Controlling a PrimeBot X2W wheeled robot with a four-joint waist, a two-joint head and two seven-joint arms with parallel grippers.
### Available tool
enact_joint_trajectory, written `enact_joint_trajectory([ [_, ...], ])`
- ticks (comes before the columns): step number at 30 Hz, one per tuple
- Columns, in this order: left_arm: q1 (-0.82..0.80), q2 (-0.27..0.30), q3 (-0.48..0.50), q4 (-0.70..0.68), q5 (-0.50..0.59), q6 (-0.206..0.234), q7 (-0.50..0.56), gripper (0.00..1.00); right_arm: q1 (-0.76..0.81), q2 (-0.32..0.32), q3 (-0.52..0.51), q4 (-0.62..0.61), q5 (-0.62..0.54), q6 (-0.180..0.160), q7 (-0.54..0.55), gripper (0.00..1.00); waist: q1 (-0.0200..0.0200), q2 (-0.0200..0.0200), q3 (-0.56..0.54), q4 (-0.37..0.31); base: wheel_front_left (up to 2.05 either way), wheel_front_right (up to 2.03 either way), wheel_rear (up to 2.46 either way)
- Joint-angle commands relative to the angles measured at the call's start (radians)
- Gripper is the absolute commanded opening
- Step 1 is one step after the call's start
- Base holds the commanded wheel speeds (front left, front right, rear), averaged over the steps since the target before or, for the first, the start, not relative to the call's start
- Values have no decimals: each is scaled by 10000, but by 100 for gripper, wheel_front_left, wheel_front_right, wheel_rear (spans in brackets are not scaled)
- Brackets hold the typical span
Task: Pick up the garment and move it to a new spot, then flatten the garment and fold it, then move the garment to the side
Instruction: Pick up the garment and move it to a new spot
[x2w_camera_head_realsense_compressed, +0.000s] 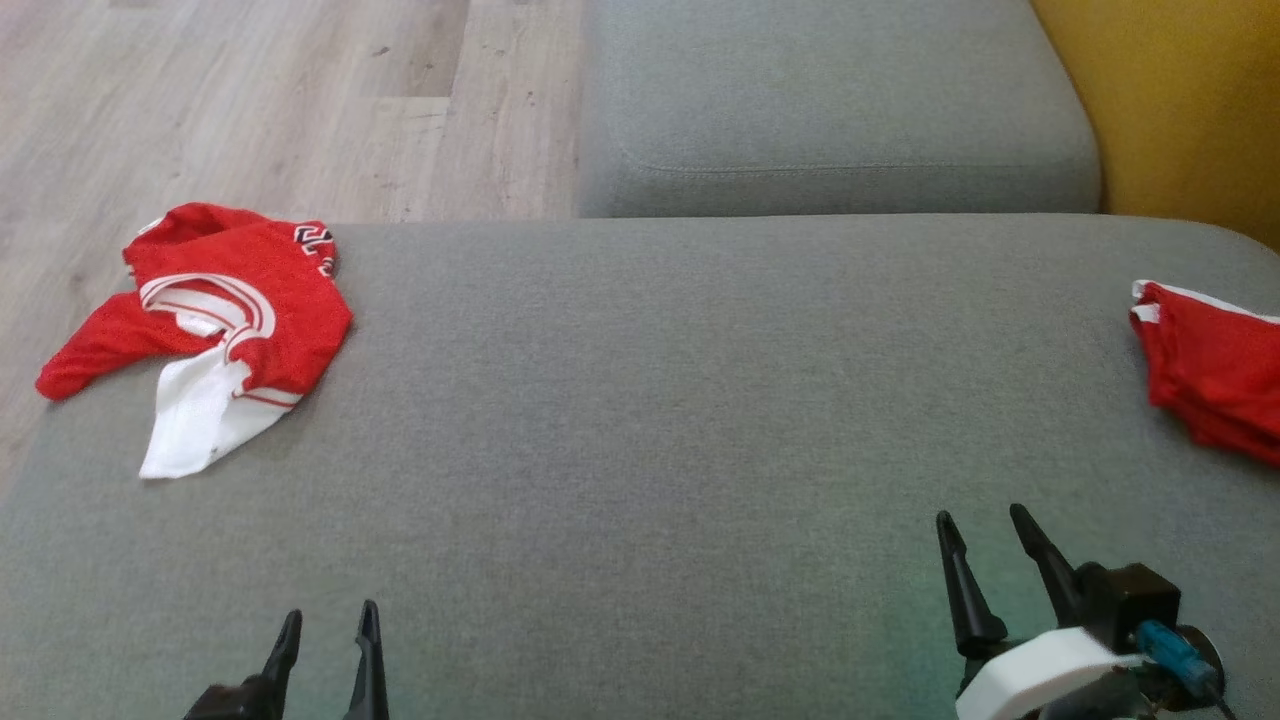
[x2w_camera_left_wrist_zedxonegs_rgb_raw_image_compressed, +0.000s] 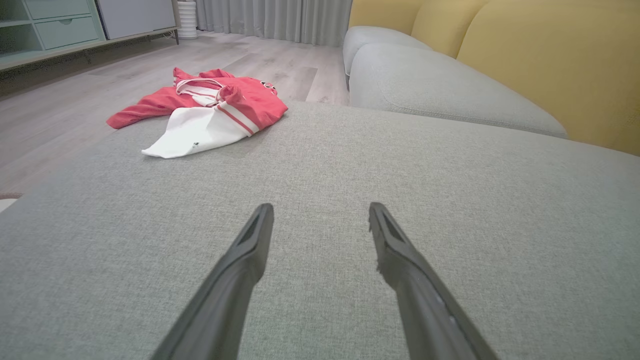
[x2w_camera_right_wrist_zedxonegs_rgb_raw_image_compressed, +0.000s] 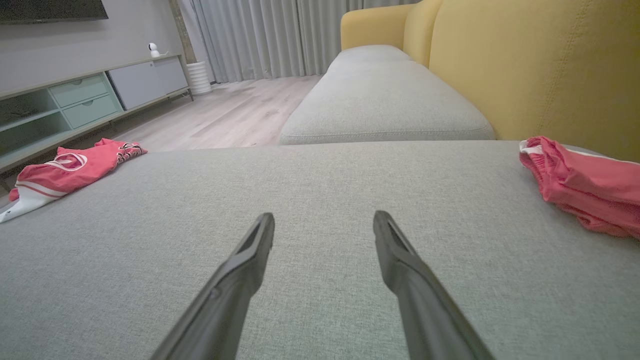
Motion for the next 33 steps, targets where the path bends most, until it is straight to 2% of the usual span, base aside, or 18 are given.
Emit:
enact_joint_trajectory([
  [1,-677,131,371,-223,-34,4,-47,100,-387,-57,218,-273,49,67,-120,100,0,0,7,72,0,0,0],
  [3,-721,130,368,-240,-17,13,-41,100,-333,-57,212,-294,70,67,-126,100,0,0,6,265,0,0,0],
  [7,-854,184,339,-306,55,9,5,100,-163,-57,81,-349,157,67,-180,100,0,0,11,1091,0,0,0],
  [17,-861,658,553,-794,139,275,157,100,-284,-57,213,-320,457,67,-385,100,0,0,374,4140,0,0,0],
  [24,-226,620,1316,-1413,88,748,-123,100,-1184,-57,1149,-171,285,67,-199,100,0,0,893,4496,0,0,0],
  [33,210,501,2011,-1920,332,793,-213,100,-1550,-57,1561,-47,222,67,-186,100,0,0,918,4521,0,0,0],
])
